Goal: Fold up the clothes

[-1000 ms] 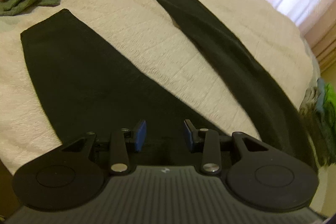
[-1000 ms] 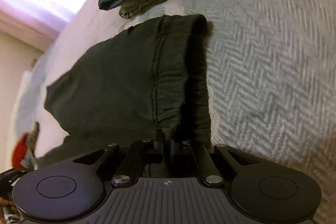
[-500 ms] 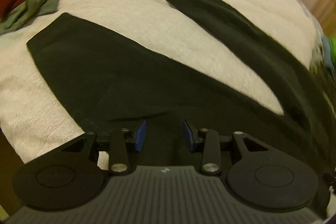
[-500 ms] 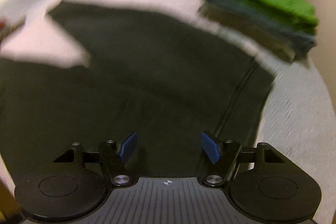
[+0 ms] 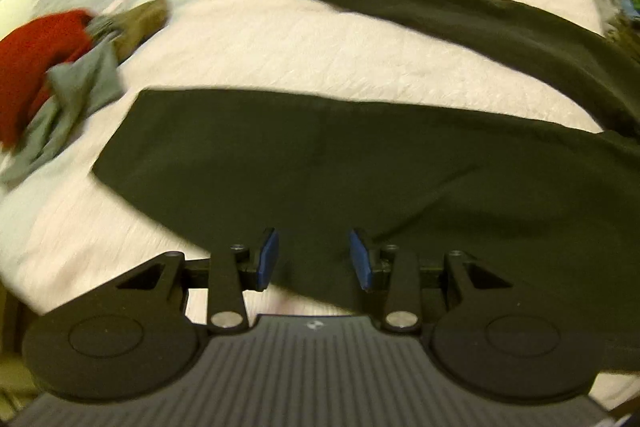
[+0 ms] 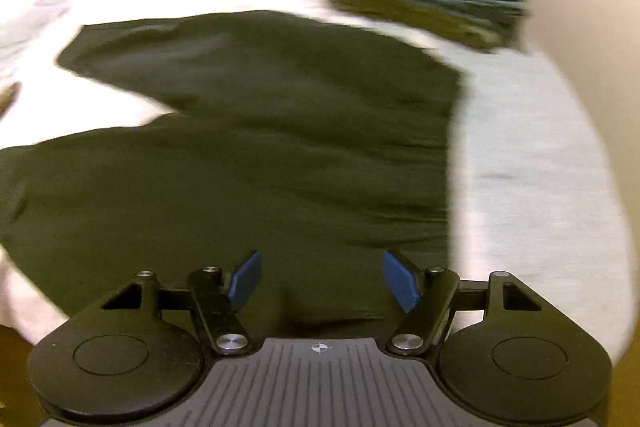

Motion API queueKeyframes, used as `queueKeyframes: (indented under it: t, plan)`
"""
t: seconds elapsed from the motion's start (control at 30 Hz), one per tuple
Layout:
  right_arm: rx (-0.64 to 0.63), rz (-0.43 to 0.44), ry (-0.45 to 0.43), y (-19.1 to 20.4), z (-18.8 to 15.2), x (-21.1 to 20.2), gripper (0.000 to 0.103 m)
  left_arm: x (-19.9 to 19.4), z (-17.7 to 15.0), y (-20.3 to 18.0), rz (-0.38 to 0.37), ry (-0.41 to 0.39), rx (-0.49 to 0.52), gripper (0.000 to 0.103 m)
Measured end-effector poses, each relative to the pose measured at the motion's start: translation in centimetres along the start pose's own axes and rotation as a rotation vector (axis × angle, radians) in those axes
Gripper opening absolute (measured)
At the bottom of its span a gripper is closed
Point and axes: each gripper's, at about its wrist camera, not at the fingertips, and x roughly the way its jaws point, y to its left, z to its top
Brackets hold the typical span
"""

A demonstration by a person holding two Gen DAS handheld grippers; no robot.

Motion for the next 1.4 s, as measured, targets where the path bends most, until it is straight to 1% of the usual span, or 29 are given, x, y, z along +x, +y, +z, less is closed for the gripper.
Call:
queueKeyframes:
  t: [0.07, 0.1, 0.13, 0.2, 0.27, 0.3, 0.37, 0.43, 0.47, 0.5, 0.53, 0.6, 0.67, 0.7, 0.73, 0.8, 0.87, 1.0, 1.2, 1.4]
  plan:
    - [-0.005, 0.009, 0.028, 2.9, -1.1, 1.2, 0.071, 1.9, 0.1, 1.4, -0.013, 0.035, 0.032, 0.035]
    - [-0.002, -0.011, 0.062, 4.1, -1.9, 2.0, 0.071, 2.9, 0.1, 2.1, -0.02, 0.052, 0.049, 0.035]
    - [0.018, -0.057, 0.111, 4.9, -3.0, 2.8, 0.071, 3.8, 0.2, 2.8, -0.026, 0.069, 0.065, 0.035]
    - [0.097, -0.15, 0.191, 5.5, -5.3, 3.6, 0.071, 5.2, 0.2, 4.6, -0.04, 0.099, 0.089, 0.038]
    - [0.207, -0.205, 0.202, 5.7, -6.4, 2.4, 0.071, 5.3, 0.4, 7.3, -0.058, 0.124, 0.097, 0.038]
    - [0.257, -0.242, 0.215, 5.9, -6.5, 1.5, 0.071, 5.2, 0.8, 8.6, -0.071, 0.142, 0.102, 0.035]
    - [0.358, -0.311, 0.232, 6.5, -6.6, -0.3, 0.071, 4.4, 2.0, 10.3, -0.078, 0.161, 0.135, 0.035]
    - [0.446, -0.337, 0.207, 7.6, -6.6, -2.4, 0.071, 3.4, 3.4, 11.6, -0.083, 0.163, 0.179, 0.035]
    - [0.479, -0.332, 0.195, 8.3, -6.3, -3.2, 0.072, 2.4, 4.2, 12.0, -0.089, 0.146, 0.202, 0.035]
    - [0.507, -0.319, 0.181, 9.2, -5.6, -4.0, 0.075, 1.3, 5.0, 12.3, -0.101, 0.129, 0.214, 0.035]
    - [0.535, -0.306, 0.167, 10.1, -5.0, -4.8, 0.081, 0.2, 5.8, 12.5, -0.115, 0.113, 0.221, 0.035]
    - [0.567, -0.27, 0.127, 12.2, -3.5, -6.6, 0.084, -2.1, 7.4, 12.8, -0.143, 0.079, 0.232, 0.037]
    - [0.569, -0.243, 0.085, 14.0, -1.8, -8.1, 0.086, -4.4, 8.8, 13.0, -0.174, 0.044, 0.238, 0.038]
    - [0.566, -0.233, 0.066, 14.9, -0.8, -8.7, 0.088, -5.3, 9.0, 12.9, -0.18, 0.032, 0.24, 0.039]
    - [0.559, -0.226, 0.05, 15.6, 0.2, -9.0, 0.096, -6.0, 9.1, 12.7, -0.181, 0.022, 0.242, 0.039]
    - [0.538, -0.211, 0.017, 16.7, 1.7, -10.3, 0.102, -7.4, 9.1, 12.3, -0.184, 0.002, 0.247, 0.042]
    - [0.515, -0.195, -0.004, 17.8, 2.8, -11.4, 0.102, -8.8, 9.2, 11.8, -0.186, -0.017, 0.251, 0.044]
    - [0.467, -0.171, -0.028, 19.4, 4.2, -13.0, 0.102, -11.7, 9.2, 10.9, -0.19, -0.056, 0.26, 0.044]
    - [0.406, -0.135, -0.019, 19.7, 3.9, -13.7, 0.102, -15.9, 9.4, 9.6, -0.197, -0.115, 0.273, 0.044]
    - [0.383, -0.148, -0.016, 18.1, 1.7, -16.6, 0.102, -19.3, 5.8, 7.4, -0.192, -0.131, 0.26, 0.045]
